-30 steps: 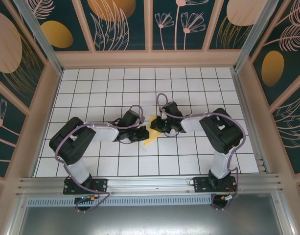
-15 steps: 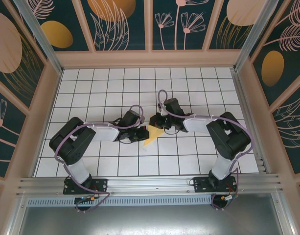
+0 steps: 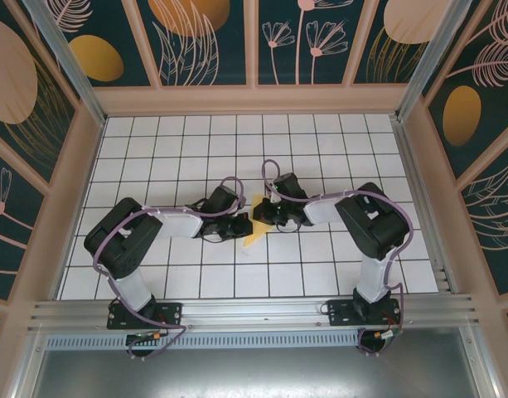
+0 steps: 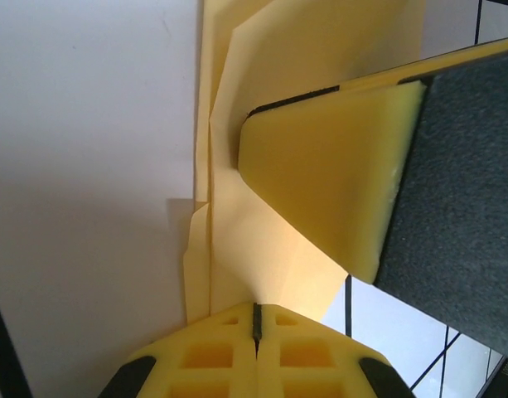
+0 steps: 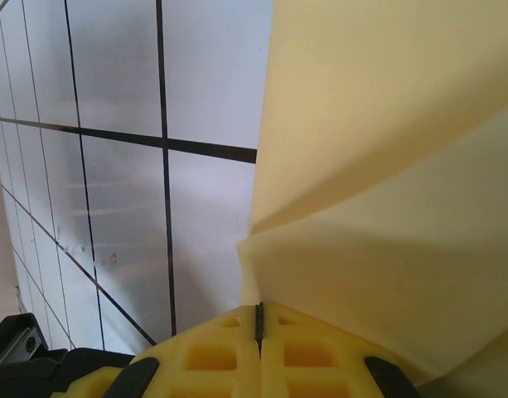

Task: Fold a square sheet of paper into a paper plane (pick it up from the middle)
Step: Fourth fold the wing at the center of the table.

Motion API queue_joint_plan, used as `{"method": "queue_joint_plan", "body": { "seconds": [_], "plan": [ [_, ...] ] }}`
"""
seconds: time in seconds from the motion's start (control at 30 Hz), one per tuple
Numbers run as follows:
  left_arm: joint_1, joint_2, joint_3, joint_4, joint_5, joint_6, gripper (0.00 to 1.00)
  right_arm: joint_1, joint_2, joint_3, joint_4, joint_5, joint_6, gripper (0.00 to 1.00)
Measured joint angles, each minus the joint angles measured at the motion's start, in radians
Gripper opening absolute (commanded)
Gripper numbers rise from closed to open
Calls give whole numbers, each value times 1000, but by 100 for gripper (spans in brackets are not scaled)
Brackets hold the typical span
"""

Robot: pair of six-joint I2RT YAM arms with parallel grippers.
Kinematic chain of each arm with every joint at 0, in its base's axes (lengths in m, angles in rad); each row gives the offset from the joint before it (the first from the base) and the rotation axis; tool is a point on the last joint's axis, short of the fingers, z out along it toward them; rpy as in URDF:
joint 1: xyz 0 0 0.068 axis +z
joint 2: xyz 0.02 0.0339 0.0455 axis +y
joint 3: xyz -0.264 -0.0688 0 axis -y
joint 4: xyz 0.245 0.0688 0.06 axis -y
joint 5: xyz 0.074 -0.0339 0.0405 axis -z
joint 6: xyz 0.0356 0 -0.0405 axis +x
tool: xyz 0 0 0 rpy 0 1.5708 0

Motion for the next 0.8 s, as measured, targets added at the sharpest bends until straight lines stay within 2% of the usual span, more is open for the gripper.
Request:
{"method": "queue_joint_plan", "body": {
  "seconds": [0.43,0.8],
  "plan": [
    [0,8,11,-8,0,20,0,-135,40,76,-38,24,-29,6],
    [0,11,12,4,-7,22,0,-207,84,135,-64,-26,-51,7]
  ]
}}
